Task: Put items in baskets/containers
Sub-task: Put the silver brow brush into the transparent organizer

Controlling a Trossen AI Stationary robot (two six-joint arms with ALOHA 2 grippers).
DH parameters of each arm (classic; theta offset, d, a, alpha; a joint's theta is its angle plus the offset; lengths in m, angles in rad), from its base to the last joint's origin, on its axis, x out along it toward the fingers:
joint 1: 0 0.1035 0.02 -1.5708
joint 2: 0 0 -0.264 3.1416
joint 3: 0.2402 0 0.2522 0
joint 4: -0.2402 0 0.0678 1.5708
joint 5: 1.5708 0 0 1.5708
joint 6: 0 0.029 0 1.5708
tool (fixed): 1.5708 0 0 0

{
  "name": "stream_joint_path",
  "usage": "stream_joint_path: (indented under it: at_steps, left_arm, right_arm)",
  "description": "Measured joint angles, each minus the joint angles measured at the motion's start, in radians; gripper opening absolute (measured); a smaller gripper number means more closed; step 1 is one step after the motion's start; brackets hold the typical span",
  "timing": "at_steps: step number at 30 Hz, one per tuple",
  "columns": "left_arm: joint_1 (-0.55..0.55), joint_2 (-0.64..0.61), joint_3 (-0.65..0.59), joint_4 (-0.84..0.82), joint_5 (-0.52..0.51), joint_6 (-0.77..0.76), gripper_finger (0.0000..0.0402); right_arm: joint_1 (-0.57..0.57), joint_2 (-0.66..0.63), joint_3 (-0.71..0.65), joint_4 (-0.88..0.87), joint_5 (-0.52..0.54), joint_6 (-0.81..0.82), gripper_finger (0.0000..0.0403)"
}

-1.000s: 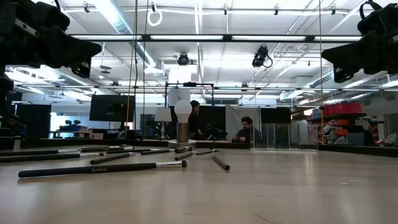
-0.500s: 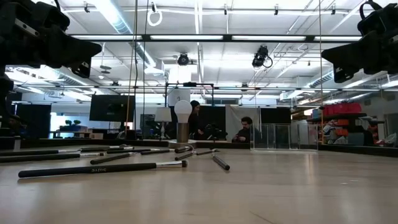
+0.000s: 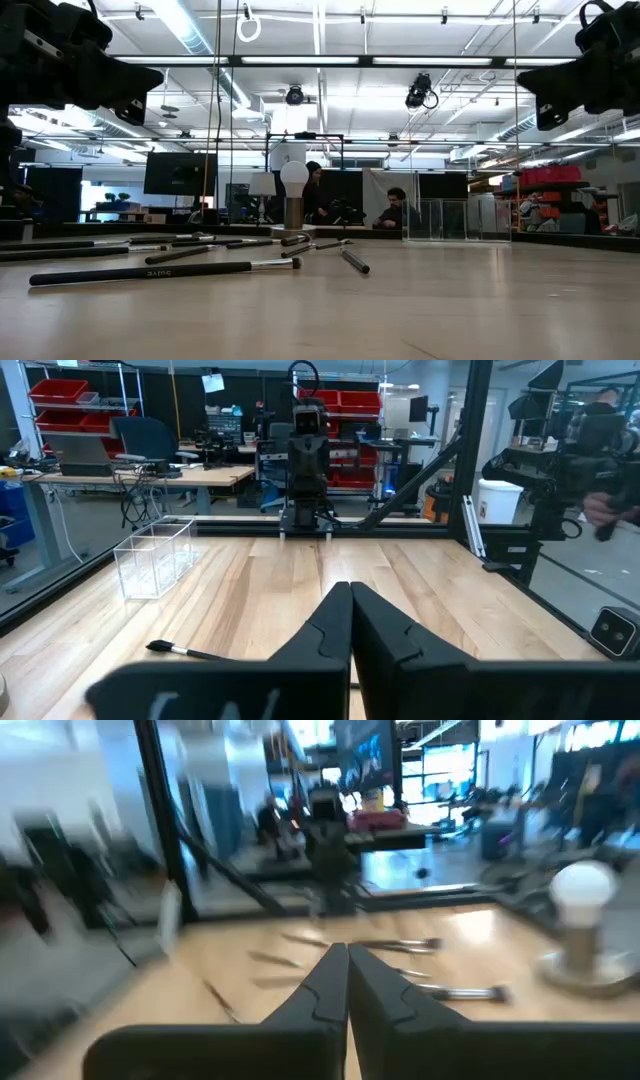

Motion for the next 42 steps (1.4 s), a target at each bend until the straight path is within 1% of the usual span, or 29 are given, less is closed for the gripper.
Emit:
stream_joint_path:
  at_steps: [3,4,7,10,12,15,18,20,24,28,33,36,39,42]
  left_arm:
    - [0.001,0.0,0.0,0.0,0.0,0.0,0.0005]
    - [0.001,0.0,0.0,0.0,0.0,0.0,0.0005]
    - [0.001,0.0,0.0,0.0,0.0,0.0,0.0005]
    - [0.001,0.0,0.0,0.0,0.0,0.0,0.0005]
    - [0.001,0.0,0.0,0.0,0.0,0.0,0.0005]
    - [0.001,0.0,0.0,0.0,0.0,0.0,0.0005]
    - [0.001,0.0,0.0,0.0,0.0,0.0,0.0005]
    - [0.001,0.0,0.0,0.0,0.0,0.0,0.0005]
    - [0.001,0.0,0.0,0.002,0.0,0.0,0.0005]
    - [0.001,0.0,0.0,0.003,0.0,0.0,0.0005]
    - [0.001,0.0,0.0,0.003,0.0,0.0,0.0005]
    - [0.001,0.0,0.0,0.003,0.0,-0.031,0.0005]
    - [0.001,0.0,0.0,0.002,0.0,-0.076,0.0005]
    - [0.001,0.0,0.0,0.002,-0.002,-0.075,0.0005]
  right_arm:
    - [0.0,0.0,0.0,0.076,-0.006,0.172,0.0011]
    - [0.0,0.0,0.0,0.107,-0.003,0.19,0.0011]
    - [-0.001,0.009,0.0,0.201,0.069,0.22,0.0011]
    - [0.0,0.039,0.0,0.278,0.066,0.27,0.0011]
    - [0.001,0.104,0.002,0.325,0.065,0.303,0.0011]
    - [0.001,0.243,-0.001,0.381,0.076,0.325,0.0011]
    - [0.001,0.417,0.007,0.465,0.125,0.328,0.0017]
    - [0.001,0.539,0.04,0.473,0.151,0.33,0.0028]
    - [0.0,0.782,0.147,0.478,0.216,0.335,0.0066]
    - [-0.012,1.015,0.268,0.464,0.277,0.346,0.0115]
    - [-0.048,1.274,0.466,0.33,0.275,0.413,0.0181]
    - [-0.056,1.412,0.595,0.253,0.269,0.393,0.0216]
    - [-0.057,1.54,0.721,0.169,0.28,0.371,0.0241]
    - [-0.057,1.654,0.834,0.087,0.311,0.372,0.0255]
